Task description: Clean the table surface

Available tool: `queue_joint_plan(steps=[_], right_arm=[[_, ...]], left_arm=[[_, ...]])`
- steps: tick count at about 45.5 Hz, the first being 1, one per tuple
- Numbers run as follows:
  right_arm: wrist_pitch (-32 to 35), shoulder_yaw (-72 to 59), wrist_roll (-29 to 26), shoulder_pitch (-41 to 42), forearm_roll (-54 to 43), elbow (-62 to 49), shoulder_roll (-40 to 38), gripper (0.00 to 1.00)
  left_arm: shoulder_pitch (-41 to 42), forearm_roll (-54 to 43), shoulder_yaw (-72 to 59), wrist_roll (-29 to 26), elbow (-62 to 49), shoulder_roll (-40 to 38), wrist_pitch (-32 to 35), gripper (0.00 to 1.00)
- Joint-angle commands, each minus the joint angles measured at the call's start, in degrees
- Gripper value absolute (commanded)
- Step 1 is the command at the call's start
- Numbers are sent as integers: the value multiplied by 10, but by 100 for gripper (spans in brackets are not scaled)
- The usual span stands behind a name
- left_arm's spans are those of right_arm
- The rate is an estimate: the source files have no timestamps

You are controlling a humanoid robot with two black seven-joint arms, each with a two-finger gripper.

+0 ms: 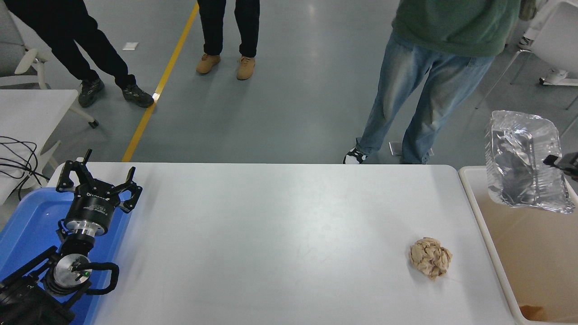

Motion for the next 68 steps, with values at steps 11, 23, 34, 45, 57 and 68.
queue_joint_plan(steps=[11, 23, 34, 45, 57, 68], right_arm=[[-30, -102, 95, -48, -2, -264, 146, 0], [-74, -119, 89, -98, -2, -343, 192, 0], [-125, -157, 39, -129, -2, -386, 211, 0], [-162, -159, -27, -138, 10, -386, 232, 0], [-164, -161, -93, -139, 49, -386, 260, 0], [-170, -154, -122, -138, 49, -386, 282, 0]], left_arm=[[0, 0, 0, 0, 0, 0, 0, 99], [0, 0, 0, 0, 0, 0, 0, 99], [0, 0, 0, 0, 0, 0, 0, 99], [0, 0, 0, 0, 0, 0, 0, 99], [0, 0, 0, 0, 0, 0, 0, 99], [0, 0, 0, 0, 0, 0, 0, 99]])
